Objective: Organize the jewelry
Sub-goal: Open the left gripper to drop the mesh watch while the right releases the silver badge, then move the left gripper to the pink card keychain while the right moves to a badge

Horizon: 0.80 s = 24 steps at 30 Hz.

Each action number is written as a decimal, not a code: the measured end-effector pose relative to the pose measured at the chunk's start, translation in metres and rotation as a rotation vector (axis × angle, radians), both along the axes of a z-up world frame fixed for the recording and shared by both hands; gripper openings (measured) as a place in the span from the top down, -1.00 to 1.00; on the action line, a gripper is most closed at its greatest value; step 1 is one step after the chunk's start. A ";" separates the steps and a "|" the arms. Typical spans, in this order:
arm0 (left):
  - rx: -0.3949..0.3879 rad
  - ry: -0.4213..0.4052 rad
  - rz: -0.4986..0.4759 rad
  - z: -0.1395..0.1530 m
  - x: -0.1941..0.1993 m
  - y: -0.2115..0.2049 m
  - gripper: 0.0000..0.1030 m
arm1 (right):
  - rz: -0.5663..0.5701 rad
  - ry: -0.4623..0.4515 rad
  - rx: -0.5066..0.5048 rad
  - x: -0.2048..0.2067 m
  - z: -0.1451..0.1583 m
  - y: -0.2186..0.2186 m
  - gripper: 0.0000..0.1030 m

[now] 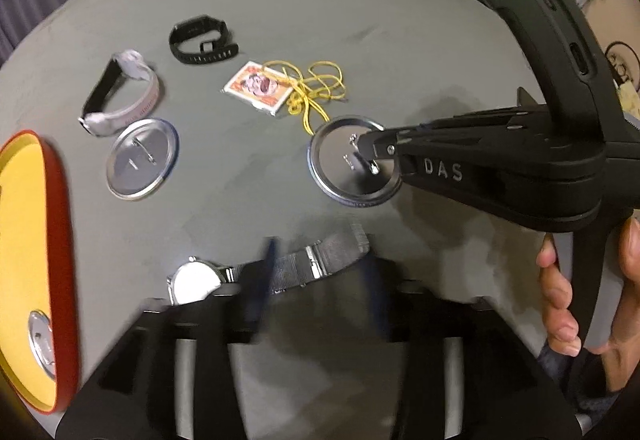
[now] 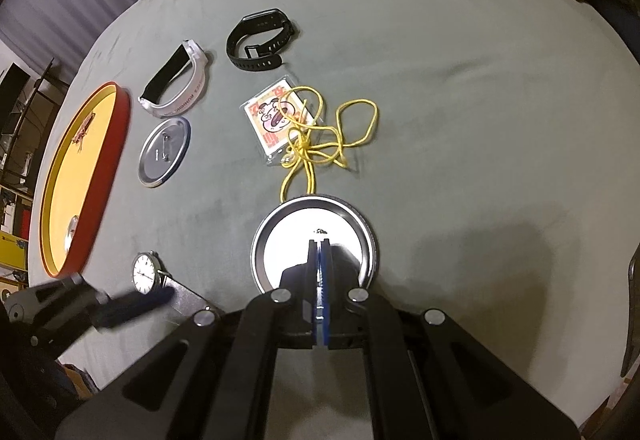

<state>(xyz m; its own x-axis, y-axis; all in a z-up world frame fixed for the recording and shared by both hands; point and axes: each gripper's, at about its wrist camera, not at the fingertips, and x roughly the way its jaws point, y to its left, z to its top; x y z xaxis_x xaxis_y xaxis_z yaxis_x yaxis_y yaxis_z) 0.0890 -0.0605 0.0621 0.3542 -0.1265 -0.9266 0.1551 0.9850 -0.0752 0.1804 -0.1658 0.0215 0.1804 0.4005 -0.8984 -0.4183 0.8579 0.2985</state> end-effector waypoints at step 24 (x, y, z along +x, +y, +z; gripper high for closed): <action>-0.009 -0.269 0.200 0.063 -0.022 0.058 -0.84 | -0.011 -0.083 0.154 0.003 0.056 -0.001 -0.68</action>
